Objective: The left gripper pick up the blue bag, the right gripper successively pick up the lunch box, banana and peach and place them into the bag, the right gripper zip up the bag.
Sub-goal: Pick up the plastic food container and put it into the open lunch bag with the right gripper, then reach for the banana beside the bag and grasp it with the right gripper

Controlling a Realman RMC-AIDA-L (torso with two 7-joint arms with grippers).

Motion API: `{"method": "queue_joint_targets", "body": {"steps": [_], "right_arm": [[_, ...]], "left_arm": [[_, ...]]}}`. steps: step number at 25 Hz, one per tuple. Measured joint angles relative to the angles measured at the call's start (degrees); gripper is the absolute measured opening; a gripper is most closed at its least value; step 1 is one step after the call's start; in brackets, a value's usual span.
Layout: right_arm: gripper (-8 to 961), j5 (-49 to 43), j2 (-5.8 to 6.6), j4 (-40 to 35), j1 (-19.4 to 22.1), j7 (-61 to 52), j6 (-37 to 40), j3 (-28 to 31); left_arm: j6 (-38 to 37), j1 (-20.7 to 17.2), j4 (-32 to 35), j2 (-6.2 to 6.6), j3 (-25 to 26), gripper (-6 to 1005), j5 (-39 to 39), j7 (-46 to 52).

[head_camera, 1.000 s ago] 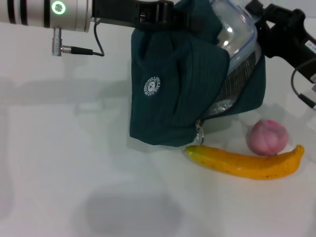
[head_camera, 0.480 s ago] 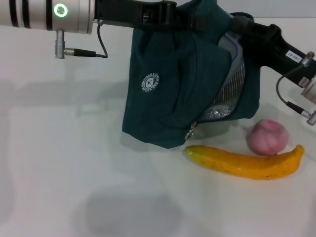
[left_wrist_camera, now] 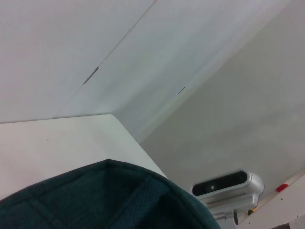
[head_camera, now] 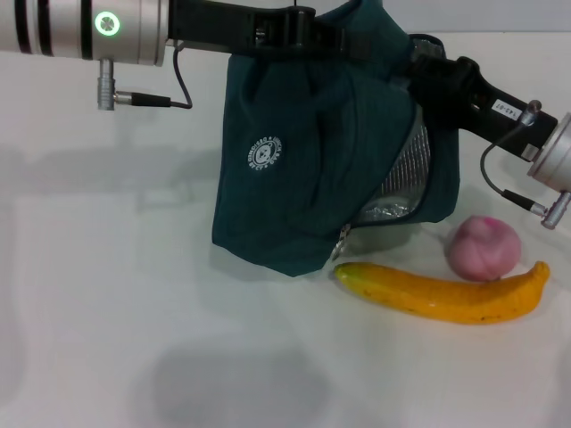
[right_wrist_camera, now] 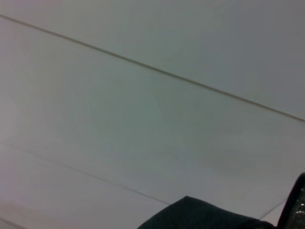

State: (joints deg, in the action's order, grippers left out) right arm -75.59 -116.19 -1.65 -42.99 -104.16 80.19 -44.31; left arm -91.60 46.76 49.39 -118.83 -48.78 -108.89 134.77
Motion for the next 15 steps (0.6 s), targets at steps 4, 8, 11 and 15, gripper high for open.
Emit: {"method": "queue_joint_targets", "body": {"steps": [4,8,11,15], "right_arm": [[123,0.09,0.00,-0.16,-0.36,1.72,-0.09,-0.22],[141,0.35,0.00,-0.81,-0.42,6.00,0.45,0.03],[217,0.44,0.00,-1.49,-0.36,8.33,0.56,0.08],[391,0.80,0.00,-2.74,0.70,9.39,1.46,0.39]], "left_arm": [[-0.05,0.00,0.00,0.00,0.00,65,0.00,0.01],[-0.08,-0.01,0.00,0.24,0.15,65,0.01,0.25],[0.16,-0.03,0.00,0.54,0.36,65,0.28,0.22],[1.44,-0.03,0.00,0.75,0.42,65,0.15,0.03]]}}
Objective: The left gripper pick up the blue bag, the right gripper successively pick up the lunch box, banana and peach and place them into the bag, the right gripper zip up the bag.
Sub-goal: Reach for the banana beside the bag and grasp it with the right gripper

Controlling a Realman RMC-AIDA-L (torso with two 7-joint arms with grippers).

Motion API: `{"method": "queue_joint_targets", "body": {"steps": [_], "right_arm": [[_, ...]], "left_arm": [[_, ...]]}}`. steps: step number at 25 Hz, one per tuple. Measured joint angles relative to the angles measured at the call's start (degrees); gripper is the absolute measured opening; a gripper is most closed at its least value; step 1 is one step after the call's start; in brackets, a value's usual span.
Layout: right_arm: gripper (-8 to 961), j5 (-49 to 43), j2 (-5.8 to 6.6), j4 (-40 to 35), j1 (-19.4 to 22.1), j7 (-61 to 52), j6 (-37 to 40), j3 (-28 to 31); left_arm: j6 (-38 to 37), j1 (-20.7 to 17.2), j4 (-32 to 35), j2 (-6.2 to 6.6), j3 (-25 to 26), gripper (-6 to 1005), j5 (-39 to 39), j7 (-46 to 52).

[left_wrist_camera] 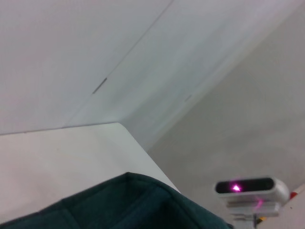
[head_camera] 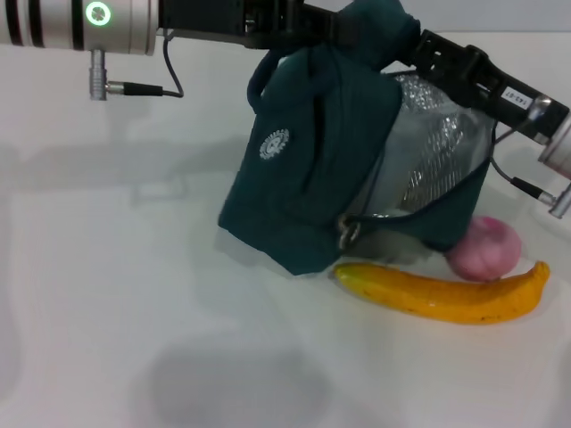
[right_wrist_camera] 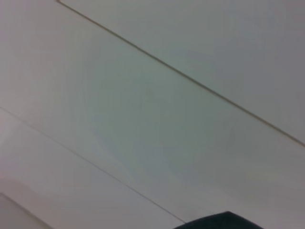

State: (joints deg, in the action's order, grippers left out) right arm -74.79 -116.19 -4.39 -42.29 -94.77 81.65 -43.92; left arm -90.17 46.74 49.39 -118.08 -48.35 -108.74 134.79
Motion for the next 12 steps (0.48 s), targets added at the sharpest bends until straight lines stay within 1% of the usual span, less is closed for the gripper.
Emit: {"method": "queue_joint_targets", "body": {"steps": [4,6,8,9,10,11,12], "right_arm": [[424,-0.44,0.15,-2.01,1.99,0.13,4.59,-0.98],[441,-0.42,0.22,-3.53,3.92,0.80,7.41,-1.62],[457,-0.42,0.22,-3.53,3.92,0.80,7.41,-1.62],[465,-0.13,0.28,-5.22,6.42,2.13,9.86,-1.68],[474,-0.06,0.39,-5.98,7.94,2.80,11.47,-1.49],[482,-0.06,0.39,-5.98,7.94,2.80,11.47,-1.49],[490,-0.04,0.51,-6.40,8.89,2.99,12.57,-1.44]], "left_arm": [[1.64,0.00,0.00,0.09,-0.15,65,-0.18,-0.44],[2.71,0.01,0.00,0.19,-0.21,65,-0.22,-0.68],[3.24,0.01,-0.04,0.28,-0.23,65,-0.24,-0.69],[3.24,0.01,-0.04,0.28,-0.23,65,-0.24,-0.69],[3.38,0.01,-0.05,0.29,-0.23,65,-0.24,-0.68],[3.49,-0.02,-0.06,0.29,-0.16,65,-0.25,-0.68],[3.53,-0.08,-0.07,0.30,-0.07,65,-0.26,-0.68]]}}
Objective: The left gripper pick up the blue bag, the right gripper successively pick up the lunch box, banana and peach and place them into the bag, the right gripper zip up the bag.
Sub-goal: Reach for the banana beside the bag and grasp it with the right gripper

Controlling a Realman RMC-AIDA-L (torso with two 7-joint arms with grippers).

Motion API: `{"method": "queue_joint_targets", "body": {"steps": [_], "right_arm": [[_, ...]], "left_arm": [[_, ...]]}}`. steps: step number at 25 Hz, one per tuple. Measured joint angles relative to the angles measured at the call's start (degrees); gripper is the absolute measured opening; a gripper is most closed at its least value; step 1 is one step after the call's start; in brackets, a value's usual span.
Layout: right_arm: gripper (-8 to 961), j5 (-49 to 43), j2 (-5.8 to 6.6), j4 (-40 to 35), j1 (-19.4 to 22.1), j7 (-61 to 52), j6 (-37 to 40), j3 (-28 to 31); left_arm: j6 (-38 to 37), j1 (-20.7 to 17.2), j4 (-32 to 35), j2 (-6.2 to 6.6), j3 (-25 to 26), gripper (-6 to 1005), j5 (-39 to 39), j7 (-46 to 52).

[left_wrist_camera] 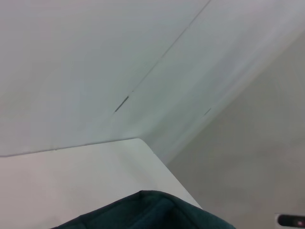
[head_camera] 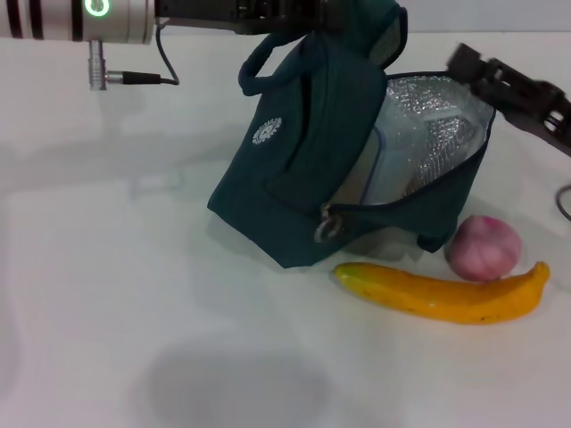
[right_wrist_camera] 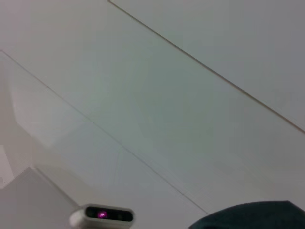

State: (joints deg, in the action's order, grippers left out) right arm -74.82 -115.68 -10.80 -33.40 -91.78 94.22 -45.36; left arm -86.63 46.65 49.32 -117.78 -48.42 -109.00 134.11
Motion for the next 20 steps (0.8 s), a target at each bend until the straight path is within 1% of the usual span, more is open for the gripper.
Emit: {"method": "queue_joint_targets", "body": {"steps": [1,7,8,9,11,13,15,17,20], "right_arm": [[489,0.00,0.15,-0.71,1.48,0.13,1.79,0.00],[486,1.01,0.43,-5.09,6.62,3.71,5.57,0.04],[485,2.04,0.65,-5.75,7.75,4.83,6.18,0.08],[485,4.16,1.15,-6.25,9.24,6.08,6.62,0.11],[483,5.75,1.61,-6.31,10.20,6.91,6.54,0.15],[482,8.76,2.52,-5.93,11.89,9.58,5.81,0.16],[481,10.79,2.97,-5.32,13.05,12.47,4.50,0.20],[479,12.75,3.02,-4.99,14.20,16.73,2.19,0.38],[477,13.39,2.59,-4.92,15.47,23.23,0.05,1.37]], "left_arm": [[0.09,-0.08,-0.01,0.00,0.02,65,0.00,0.00],[1.89,-1.10,-0.02,-0.10,0.09,65,-0.03,0.02],[2.28,-1.30,-0.02,-0.20,0.08,65,-0.02,0.09],[2.60,-1.35,-0.02,-0.25,0.09,65,-0.02,0.14],[3.40,-1.46,-0.12,-0.46,0.08,65,-0.02,0.32],[4.13,-1.54,-0.95,-0.59,0.09,65,0.29,0.39],[4.87,-1.55,-2.20,-0.60,0.40,65,0.57,0.57],[5.61,-1.55,-2.84,-0.60,0.87,65,0.65,0.85],[6.12,-1.63,-2.95,-0.73,1.00,65,0.67,1.05]]}}
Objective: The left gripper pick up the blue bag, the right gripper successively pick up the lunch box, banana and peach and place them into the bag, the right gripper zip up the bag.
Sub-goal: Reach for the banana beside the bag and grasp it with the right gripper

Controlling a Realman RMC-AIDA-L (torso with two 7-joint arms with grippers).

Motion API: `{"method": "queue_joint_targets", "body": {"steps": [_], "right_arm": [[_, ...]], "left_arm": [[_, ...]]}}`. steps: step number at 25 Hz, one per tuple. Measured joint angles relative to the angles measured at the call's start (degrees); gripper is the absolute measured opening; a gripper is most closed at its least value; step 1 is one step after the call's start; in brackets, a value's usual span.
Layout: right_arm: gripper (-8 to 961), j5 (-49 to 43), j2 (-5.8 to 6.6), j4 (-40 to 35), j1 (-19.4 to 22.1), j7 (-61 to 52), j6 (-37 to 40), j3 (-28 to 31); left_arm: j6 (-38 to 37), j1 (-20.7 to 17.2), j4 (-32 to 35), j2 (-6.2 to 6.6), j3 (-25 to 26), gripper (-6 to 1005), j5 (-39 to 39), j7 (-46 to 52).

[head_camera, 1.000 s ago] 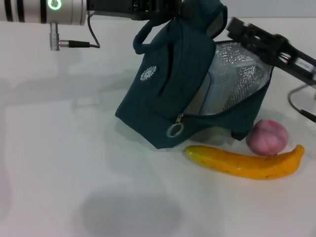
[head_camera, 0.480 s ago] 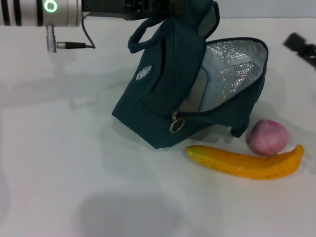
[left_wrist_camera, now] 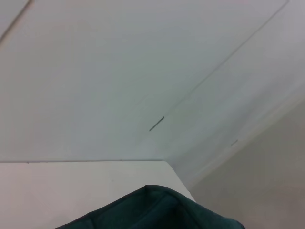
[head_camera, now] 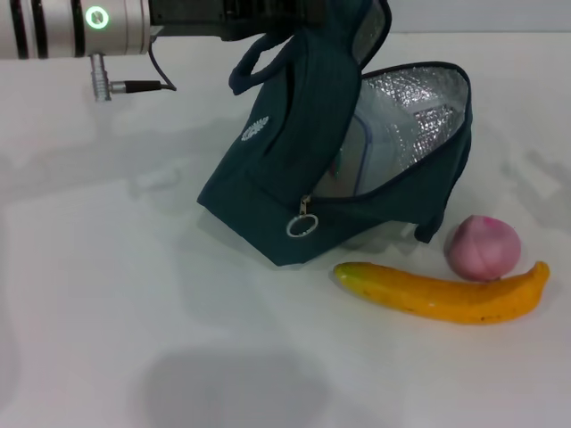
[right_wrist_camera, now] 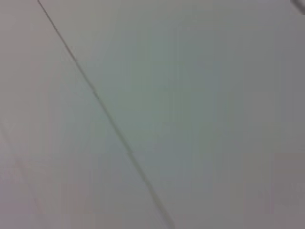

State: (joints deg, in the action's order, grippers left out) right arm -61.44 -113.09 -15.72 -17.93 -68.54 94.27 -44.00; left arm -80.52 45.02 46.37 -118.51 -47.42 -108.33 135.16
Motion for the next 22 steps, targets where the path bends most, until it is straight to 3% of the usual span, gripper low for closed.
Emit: {"method": "queue_joint_targets", "body": {"steps": [5,9,19,22], "right_arm": [[474,0.29,-1.73,2.05,0.69,12.59,-1.85,6.64],[471,0.86,-1.78,4.69,0.31,15.49,-1.99,11.32],[474,2.75,-1.95,7.62,1.40,24.67,1.46,11.51],[476,-1.28,-1.24,1.40,1.56,20.44,4.10,7.35]], "left_arm": [[1.02,-0.45,-0.06,-0.49,0.05,65,0.05,-0.03],[2.07,-0.57,-0.12,-0.70,0.05,65,0.07,-0.51],[2.16,-0.84,-0.10,-0.43,-0.25,65,-0.31,-3.03],[1.69,-1.91,0.37,-0.20,-0.38,65,-0.32,-3.62]]}}
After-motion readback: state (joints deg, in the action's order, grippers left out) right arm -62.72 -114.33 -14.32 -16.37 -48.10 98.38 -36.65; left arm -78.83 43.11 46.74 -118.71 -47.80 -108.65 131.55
